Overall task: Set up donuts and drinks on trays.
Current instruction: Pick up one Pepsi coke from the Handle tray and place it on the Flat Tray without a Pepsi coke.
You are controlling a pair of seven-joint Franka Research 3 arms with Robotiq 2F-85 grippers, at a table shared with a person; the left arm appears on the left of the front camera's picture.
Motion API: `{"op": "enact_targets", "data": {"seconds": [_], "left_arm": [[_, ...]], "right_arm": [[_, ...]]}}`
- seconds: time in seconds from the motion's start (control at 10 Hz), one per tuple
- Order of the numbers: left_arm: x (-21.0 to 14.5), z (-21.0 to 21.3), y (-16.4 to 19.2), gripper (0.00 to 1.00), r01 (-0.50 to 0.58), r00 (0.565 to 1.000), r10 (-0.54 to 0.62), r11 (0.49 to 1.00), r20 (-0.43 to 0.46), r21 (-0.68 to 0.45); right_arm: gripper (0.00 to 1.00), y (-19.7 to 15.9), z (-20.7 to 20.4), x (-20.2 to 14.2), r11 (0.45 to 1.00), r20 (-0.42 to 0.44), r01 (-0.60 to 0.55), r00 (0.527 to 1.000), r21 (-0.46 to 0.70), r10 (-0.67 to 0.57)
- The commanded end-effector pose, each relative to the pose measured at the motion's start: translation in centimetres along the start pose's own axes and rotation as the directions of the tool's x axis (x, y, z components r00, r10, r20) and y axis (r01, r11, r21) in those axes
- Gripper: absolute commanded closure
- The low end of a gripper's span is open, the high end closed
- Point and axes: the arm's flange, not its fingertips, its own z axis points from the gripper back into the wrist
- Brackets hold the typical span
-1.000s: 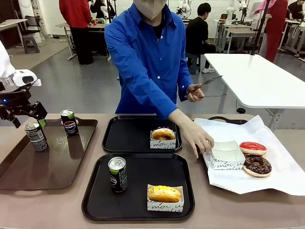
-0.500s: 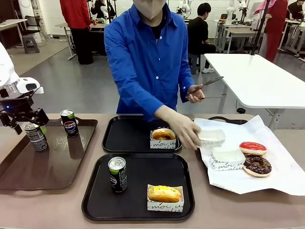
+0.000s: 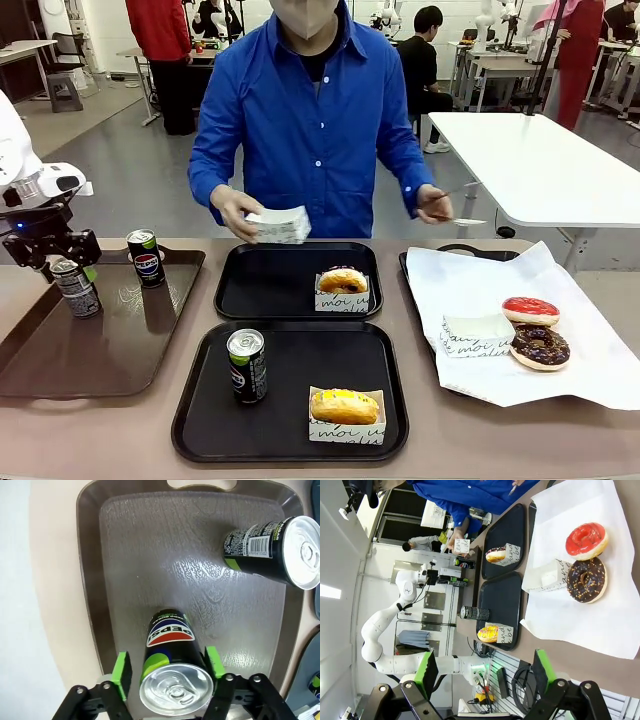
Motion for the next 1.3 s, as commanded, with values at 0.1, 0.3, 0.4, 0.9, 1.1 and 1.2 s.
{"op": "enact_targets", "data": {"seconds": [0.1, 0.3, 0.4, 0.9, 1.1, 1.2], "left_arm": [[0.1, -0.3, 0.1, 1.00, 0.002, 1.000, -0.002, 1.000, 0.014, -0.012], [0.0, -0.1, 0.1, 1.00, -0.012, 1.000, 0.012, 1.000, 0.010, 0.002], [0.0, 0.2, 0.0, 0.95, -0.020, 1.000, 0.020, 1.000, 0.010, 0.012], [-4.1, 8.7, -4.6, 1.00, -0.024, 0.999, 0.023, 0.999, 0.024, 0.048], [-6.4, 11.7, -5.5, 1.00, 0.015, 1.000, -0.015, 1.000, 0.023, 0.018], [-7.2, 12.2, -5.5, 1.00, 0.054, 0.997, -0.056, 0.998, 0.049, 0.037]], "right_arm": [[0.00, -0.1, 0.0, 0.0, 1.000, 0.003, -0.012, 1.000, 0.013, 0.012], [0.00, -0.1, 0.0, 0.0, 1.000, 0.003, -0.012, 1.000, 0.013, 0.012], [0.00, -0.1, 0.0, 0.0, 1.000, 0.003, -0.012, 1.000, 0.013, 0.012], [0.00, -0.1, 0.0, 0.0, 1.000, 0.003, -0.012, 1.000, 0.013, 0.012], [0.00, -0.1, 0.0, 0.0, 1.000, 0.003, -0.012, 1.000, 0.013, 0.012], [0.00, -0.1, 0.0, 0.0, 1.000, 0.003, -0.012, 1.000, 0.013, 0.012]]}}
